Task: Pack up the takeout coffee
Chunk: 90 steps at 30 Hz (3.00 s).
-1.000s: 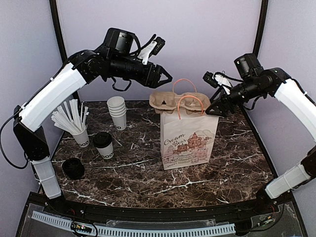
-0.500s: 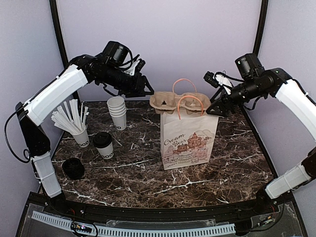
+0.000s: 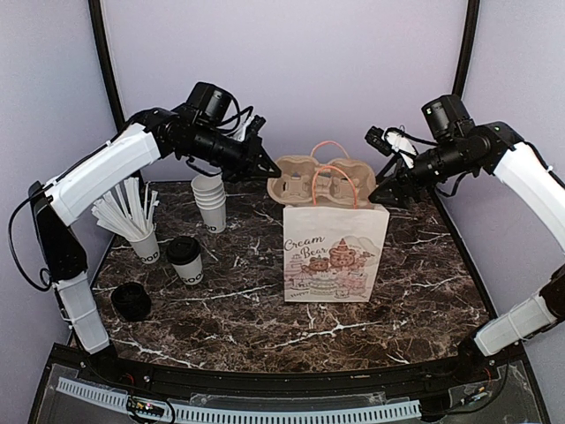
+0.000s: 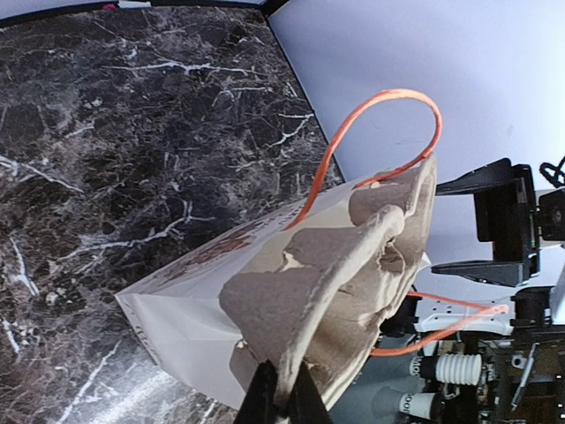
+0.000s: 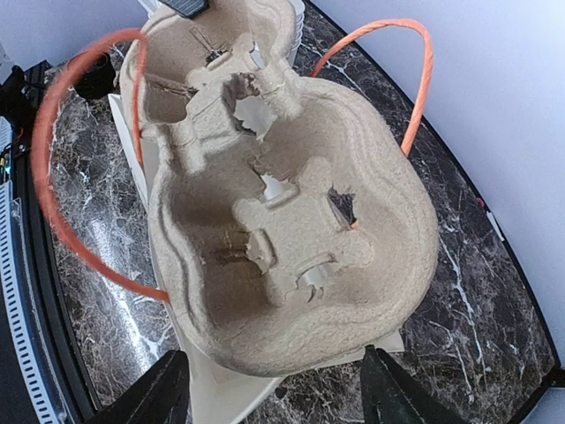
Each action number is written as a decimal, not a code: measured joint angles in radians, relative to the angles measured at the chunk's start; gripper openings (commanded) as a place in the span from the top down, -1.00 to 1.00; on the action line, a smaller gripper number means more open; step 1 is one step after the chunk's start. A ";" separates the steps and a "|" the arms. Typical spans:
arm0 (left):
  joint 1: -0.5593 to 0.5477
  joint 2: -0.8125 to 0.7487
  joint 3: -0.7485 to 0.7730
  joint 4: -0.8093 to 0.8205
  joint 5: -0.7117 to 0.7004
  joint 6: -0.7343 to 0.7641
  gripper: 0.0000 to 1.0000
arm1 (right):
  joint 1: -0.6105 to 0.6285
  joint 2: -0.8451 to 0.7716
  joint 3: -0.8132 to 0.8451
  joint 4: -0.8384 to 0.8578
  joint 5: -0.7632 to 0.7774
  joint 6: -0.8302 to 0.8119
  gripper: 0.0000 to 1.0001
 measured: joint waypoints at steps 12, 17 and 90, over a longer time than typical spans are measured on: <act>0.095 -0.140 -0.233 0.298 0.187 -0.155 1.00 | -0.011 -0.027 0.027 -0.007 0.040 -0.001 -0.34; 0.134 -0.218 -0.181 0.262 0.129 -0.126 1.00 | -0.035 -0.065 0.047 -0.007 0.046 -0.002 -0.34; -0.310 -0.230 -0.855 0.100 -0.268 0.846 -0.11 | -0.084 0.047 0.089 -0.006 0.041 -0.003 -0.34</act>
